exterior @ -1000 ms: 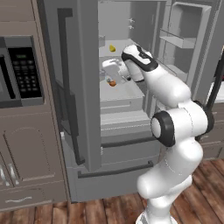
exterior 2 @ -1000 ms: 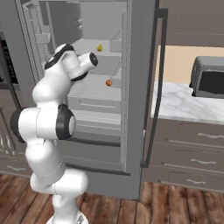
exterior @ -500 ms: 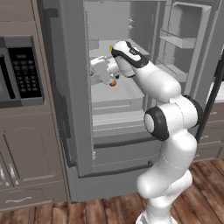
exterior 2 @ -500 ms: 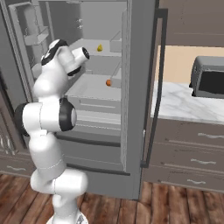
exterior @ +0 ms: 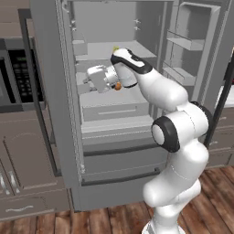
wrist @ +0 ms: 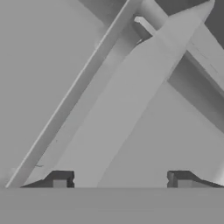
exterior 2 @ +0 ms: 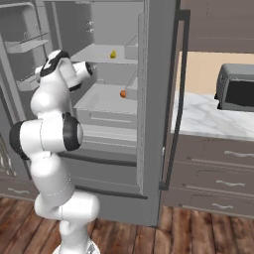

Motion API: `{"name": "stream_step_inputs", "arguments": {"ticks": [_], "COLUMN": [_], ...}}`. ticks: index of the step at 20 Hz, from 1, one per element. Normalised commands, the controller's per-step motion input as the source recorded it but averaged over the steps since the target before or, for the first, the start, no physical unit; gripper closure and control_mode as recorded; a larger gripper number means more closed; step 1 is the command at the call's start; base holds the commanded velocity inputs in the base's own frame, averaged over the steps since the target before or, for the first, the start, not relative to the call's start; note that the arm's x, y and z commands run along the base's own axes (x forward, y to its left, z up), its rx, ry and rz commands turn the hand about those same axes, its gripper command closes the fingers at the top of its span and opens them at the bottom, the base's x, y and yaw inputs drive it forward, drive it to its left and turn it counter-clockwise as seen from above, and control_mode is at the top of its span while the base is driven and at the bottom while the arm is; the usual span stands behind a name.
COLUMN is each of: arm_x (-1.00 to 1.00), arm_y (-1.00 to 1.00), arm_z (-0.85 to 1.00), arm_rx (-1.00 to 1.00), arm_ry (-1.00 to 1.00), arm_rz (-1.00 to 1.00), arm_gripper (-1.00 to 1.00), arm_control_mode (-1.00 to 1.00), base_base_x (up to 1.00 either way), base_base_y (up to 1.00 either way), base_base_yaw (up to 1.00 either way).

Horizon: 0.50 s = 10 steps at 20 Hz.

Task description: Take the lemon wedge from the fridge and place it on the plate with fish on the dining counter.

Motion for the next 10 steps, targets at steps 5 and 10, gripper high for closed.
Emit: {"name": "stream_step_inputs", "arguments": {"ticks": [5,10], "arm_x": [0.00,-0.50], "arm_y": [0.21,-0.47], "arm_z": [-0.05,0.14], "arm_rx": [0.08,-0.04], "arm_ry": [0.01,0.00], "arm_rz": [0.00,-0.17], "arm_gripper": [-1.00,-1.00], "arm_control_mode": [-1.00,-1.00], "base_base_x": [0.00,0.00], "base_base_y": [0.00,0.00], "base_base_yaw": [0.00,0.00]}}
